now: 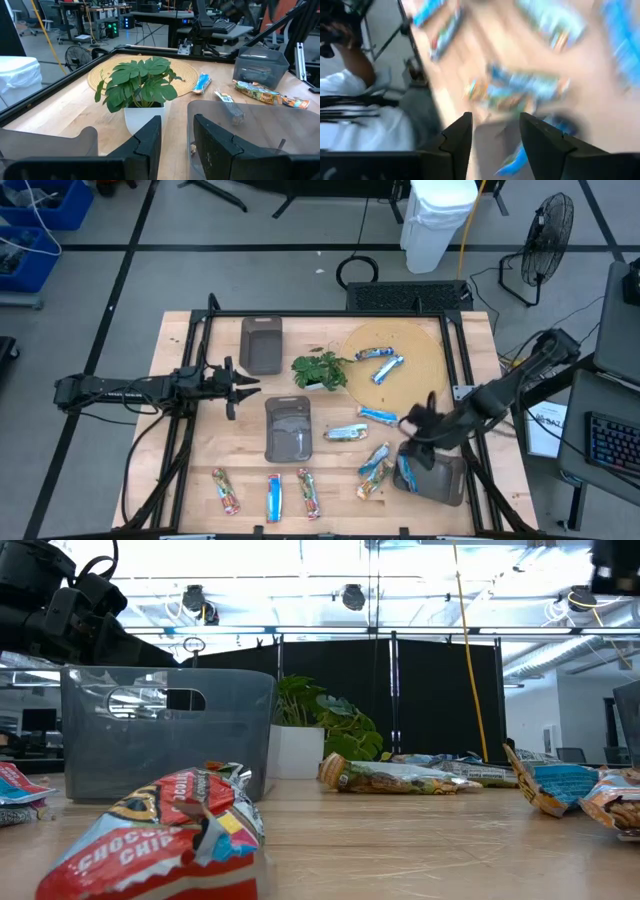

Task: Pick and place Granola Bars by type
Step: Put the bottom blue granola bar into the bottom right black bin

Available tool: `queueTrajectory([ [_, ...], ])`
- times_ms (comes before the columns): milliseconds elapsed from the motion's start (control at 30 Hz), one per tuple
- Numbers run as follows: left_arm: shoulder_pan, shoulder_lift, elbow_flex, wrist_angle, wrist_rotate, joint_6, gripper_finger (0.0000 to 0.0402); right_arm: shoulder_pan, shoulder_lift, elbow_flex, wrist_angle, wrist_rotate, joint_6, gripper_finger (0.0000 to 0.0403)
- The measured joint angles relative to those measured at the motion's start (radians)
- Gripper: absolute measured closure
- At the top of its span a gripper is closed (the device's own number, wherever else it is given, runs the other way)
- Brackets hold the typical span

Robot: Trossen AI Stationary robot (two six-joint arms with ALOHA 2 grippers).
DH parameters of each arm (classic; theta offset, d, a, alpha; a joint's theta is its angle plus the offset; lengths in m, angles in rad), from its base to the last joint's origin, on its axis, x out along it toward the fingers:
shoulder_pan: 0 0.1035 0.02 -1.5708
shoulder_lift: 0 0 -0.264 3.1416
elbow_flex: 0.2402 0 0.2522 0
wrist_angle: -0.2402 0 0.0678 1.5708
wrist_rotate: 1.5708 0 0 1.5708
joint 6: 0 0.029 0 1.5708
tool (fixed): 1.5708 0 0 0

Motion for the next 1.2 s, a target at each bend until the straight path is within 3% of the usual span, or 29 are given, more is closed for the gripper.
queueTrajectory([
  [133,0.000,0.000,0.000,0.000,0.000,0.000,0.0284,0.000,-0.089,0.000,-0.095,0.292,-0.184,0.0250],
  [333,0.000,0.000,0.000,0.000,0.000,0.004,0.0284,0.000,-0.160,-0.002,-0.293,0.833,-0.324,0.0250],
  [500,0.000,0.000,0.000,0.000,0.000,0.020,0.0284,-0.008,-0.188,-0.117,-0.254,1.337,-0.364,0.0250],
  [533,0.000,0.000,0.000,0.000,0.000,0.016,0.0284,-0.018,-0.192,-0.152,-0.241,1.387,-0.363,0.0250],
  [700,0.000,0.000,0.000,-0.005,0.000,-0.004,0.0284,-0.181,-0.236,-0.267,-0.240,1.397,-0.310,0.0250],
  [833,0.000,0.000,0.000,-0.013,0.000,-0.005,0.0284,-0.284,-0.289,-0.311,-0.243,1.304,-0.260,0.0250],
  [1100,0.000,0.000,0.000,-0.025,0.000,-0.001,0.0284,-0.342,-0.405,-0.359,-0.214,1.232,-0.343,0.0250],
  [1200,0.000,0.000,0.000,-0.025,0.000,0.000,0.0284,-0.342,-0.456,-0.416,-0.128,1.156,-0.386,0.0250],
])
